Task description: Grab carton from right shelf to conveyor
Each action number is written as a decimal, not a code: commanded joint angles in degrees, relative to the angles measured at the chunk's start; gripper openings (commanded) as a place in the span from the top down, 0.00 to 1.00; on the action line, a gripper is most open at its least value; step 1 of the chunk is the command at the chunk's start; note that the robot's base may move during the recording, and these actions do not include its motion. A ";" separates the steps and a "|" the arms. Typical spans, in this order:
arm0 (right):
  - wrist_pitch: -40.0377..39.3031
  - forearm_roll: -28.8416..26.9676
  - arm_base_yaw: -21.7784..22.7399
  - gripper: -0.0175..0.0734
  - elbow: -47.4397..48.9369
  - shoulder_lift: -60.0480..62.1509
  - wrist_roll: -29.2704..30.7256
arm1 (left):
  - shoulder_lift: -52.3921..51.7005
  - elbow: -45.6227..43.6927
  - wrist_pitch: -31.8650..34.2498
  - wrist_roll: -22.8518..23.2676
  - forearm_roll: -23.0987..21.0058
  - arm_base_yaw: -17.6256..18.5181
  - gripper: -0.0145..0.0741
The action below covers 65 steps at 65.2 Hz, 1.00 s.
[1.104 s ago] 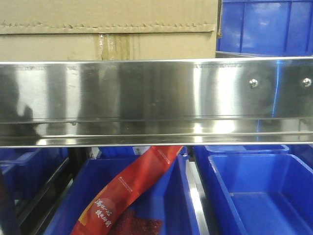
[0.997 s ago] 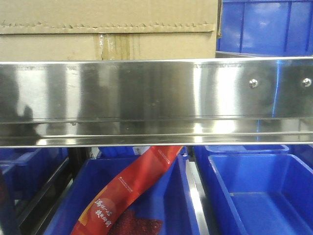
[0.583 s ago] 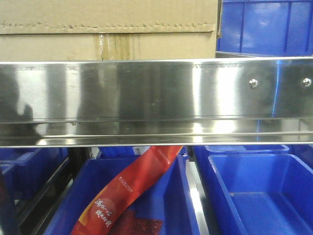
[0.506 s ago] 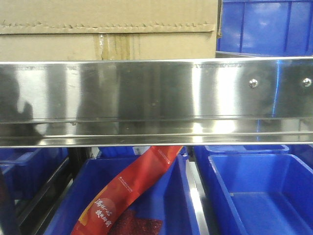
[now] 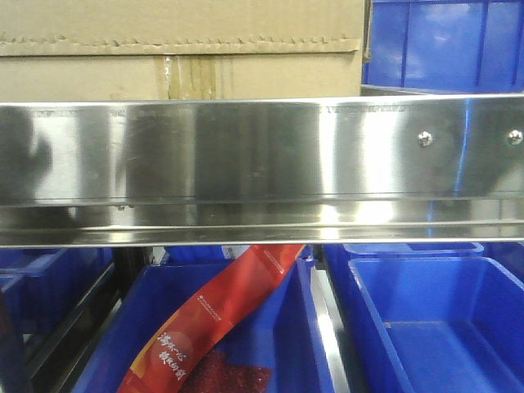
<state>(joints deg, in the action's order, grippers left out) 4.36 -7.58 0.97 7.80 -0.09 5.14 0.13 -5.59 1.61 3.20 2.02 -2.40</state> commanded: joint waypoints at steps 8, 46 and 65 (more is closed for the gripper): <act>12.90 -0.74 -0.03 0.80 16.35 -2.63 -0.07 | 4.53 -17.37 -14.62 0.07 4.67 -0.22 0.76; 20.11 -1.80 -1.78 0.19 30.46 -20.27 -0.07 | 21.26 -32.94 -23.16 0.03 4.67 6.15 0.32; 29.40 -2.65 -13.45 0.19 52.38 -41.00 -0.07 | 41.34 -53.88 -39.06 0.03 2.84 13.68 0.32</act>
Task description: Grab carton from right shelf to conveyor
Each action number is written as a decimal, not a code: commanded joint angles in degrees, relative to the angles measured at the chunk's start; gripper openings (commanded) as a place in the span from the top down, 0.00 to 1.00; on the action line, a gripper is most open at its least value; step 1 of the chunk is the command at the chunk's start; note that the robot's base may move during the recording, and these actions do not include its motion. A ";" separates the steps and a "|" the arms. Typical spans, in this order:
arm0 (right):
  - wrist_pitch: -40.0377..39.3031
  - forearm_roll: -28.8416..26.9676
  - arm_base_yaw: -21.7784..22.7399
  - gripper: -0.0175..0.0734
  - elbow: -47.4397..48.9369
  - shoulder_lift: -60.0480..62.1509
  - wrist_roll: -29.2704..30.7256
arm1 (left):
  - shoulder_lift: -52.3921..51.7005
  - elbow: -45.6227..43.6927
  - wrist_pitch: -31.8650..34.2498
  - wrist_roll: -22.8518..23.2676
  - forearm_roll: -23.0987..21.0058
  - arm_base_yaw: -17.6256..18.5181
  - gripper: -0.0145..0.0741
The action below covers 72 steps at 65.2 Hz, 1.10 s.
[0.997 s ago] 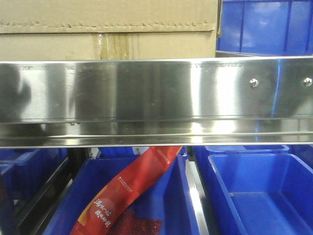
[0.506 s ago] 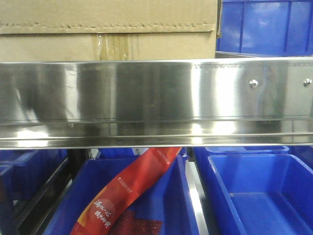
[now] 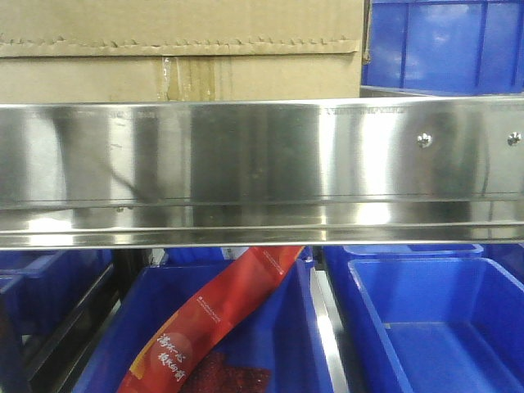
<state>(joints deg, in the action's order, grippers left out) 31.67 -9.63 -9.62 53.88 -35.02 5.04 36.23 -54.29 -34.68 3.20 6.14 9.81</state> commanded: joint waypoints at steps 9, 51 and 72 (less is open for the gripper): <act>6.86 -1.59 -8.26 0.19 18.56 -17.51 0.03 | 15.96 -16.63 -8.29 0.03 -3.60 1.83 0.32; 38.29 3.68 -11.74 0.19 77.60 -65.25 -9.21 | 55.36 -60.20 -30.36 3.36 -3.18 -0.90 0.32; 38.29 3.68 -11.74 0.19 80.36 -75.94 -9.89 | 63.54 -61.36 -29.29 3.36 -3.02 -2.94 0.32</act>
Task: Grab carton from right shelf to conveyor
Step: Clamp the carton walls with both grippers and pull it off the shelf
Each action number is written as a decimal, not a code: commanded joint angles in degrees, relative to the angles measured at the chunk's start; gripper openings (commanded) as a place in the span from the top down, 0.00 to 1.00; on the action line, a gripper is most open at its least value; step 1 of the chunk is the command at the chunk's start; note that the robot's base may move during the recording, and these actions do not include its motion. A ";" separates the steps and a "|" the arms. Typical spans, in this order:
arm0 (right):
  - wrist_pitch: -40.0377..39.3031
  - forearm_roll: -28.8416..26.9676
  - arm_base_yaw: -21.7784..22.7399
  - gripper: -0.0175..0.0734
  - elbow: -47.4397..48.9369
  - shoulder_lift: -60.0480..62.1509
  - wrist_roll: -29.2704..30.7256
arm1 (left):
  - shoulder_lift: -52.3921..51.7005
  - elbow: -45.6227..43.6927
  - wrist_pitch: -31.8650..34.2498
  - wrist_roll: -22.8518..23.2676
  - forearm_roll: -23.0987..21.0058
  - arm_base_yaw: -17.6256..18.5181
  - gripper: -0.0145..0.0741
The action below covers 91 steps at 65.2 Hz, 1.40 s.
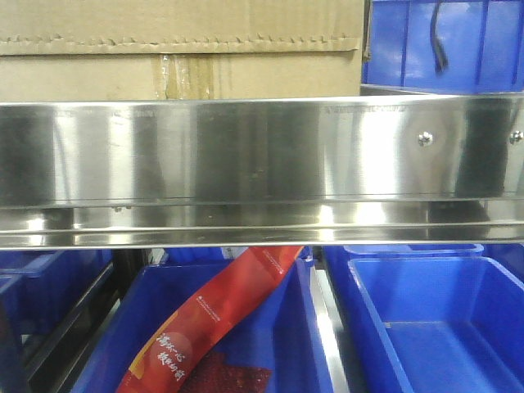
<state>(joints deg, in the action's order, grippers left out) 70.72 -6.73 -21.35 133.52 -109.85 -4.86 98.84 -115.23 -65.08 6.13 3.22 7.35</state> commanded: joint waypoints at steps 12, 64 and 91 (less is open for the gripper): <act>-0.75 0.78 -0.01 0.22 0.72 -3.81 0.01 | 3.77 -0.41 1.64 0.43 -0.39 -0.68 0.33; -0.75 1.07 -0.44 0.88 1.14 4.62 0.01 | -3.11 -5.82 -4.88 0.45 0.10 -0.31 0.85; -0.75 10.44 -11.10 0.88 -7.18 18.26 -0.77 | -17.17 2.48 -4.88 3.36 1.15 3.00 0.85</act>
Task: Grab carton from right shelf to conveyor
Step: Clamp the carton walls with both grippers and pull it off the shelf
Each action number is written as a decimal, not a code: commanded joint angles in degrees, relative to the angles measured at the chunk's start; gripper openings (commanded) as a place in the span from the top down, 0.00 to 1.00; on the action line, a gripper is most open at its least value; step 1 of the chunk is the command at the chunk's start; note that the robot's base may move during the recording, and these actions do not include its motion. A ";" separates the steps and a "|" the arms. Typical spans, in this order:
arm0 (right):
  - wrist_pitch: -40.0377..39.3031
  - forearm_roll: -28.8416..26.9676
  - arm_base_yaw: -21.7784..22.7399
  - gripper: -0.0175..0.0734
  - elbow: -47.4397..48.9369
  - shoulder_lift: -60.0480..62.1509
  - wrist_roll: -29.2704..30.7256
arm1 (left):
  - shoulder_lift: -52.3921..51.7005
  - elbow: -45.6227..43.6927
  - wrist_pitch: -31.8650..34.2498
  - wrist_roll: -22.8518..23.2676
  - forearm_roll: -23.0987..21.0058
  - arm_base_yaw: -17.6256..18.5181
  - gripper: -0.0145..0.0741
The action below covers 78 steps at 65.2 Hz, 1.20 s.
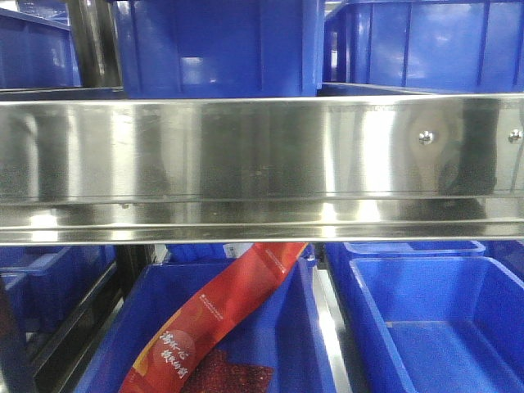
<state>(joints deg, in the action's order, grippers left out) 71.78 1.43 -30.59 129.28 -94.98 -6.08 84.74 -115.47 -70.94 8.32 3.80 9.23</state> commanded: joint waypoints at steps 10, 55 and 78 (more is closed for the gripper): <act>-1.82 2.80 -3.33 0.88 -13.44 9.20 -1.40 | -9.98 12.36 0.98 2.49 1.52 3.31 0.85; -1.98 2.80 -3.33 0.88 -28.45 16.84 -3.42 | -19.79 27.23 0.98 3.89 2.40 3.83 0.85; -1.98 2.80 -3.33 0.88 -28.45 16.84 -3.42 | -19.79 27.23 0.98 3.89 2.98 3.83 0.85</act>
<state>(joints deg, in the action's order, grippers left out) 70.70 1.35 -34.28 100.91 -79.24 -10.45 65.89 -88.29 -70.78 12.34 4.23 12.99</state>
